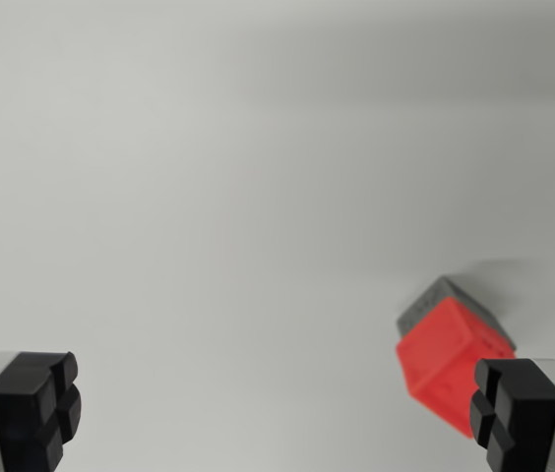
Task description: Destack cube
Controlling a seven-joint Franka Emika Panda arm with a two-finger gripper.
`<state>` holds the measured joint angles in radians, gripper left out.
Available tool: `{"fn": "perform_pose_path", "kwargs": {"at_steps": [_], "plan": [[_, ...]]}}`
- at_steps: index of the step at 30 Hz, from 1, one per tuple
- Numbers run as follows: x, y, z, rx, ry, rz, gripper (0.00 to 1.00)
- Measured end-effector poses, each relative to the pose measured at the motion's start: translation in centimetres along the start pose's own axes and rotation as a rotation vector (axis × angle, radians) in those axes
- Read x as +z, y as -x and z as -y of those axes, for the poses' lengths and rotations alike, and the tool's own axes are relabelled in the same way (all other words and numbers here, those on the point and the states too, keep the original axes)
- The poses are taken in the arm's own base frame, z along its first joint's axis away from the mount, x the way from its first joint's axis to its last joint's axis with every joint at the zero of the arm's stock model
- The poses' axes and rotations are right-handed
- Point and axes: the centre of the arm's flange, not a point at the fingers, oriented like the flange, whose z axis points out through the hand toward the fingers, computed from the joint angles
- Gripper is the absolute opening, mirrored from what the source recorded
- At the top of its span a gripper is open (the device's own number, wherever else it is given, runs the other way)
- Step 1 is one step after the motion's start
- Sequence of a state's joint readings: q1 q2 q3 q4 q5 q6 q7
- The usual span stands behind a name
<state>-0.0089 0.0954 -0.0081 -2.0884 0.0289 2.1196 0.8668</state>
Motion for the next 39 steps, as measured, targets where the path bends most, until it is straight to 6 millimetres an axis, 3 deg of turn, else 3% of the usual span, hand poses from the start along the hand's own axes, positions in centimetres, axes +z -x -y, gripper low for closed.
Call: {"fn": "perform_pose_path", "kwargs": {"at_steps": [14, 39], "plan": [[2.4, 0.1, -2.7, 0.107, -0.007, -0.006, 1.00], [8.4, 0.2, -9.7, 0.382, -0.029, -0.021, 1.00]]}}
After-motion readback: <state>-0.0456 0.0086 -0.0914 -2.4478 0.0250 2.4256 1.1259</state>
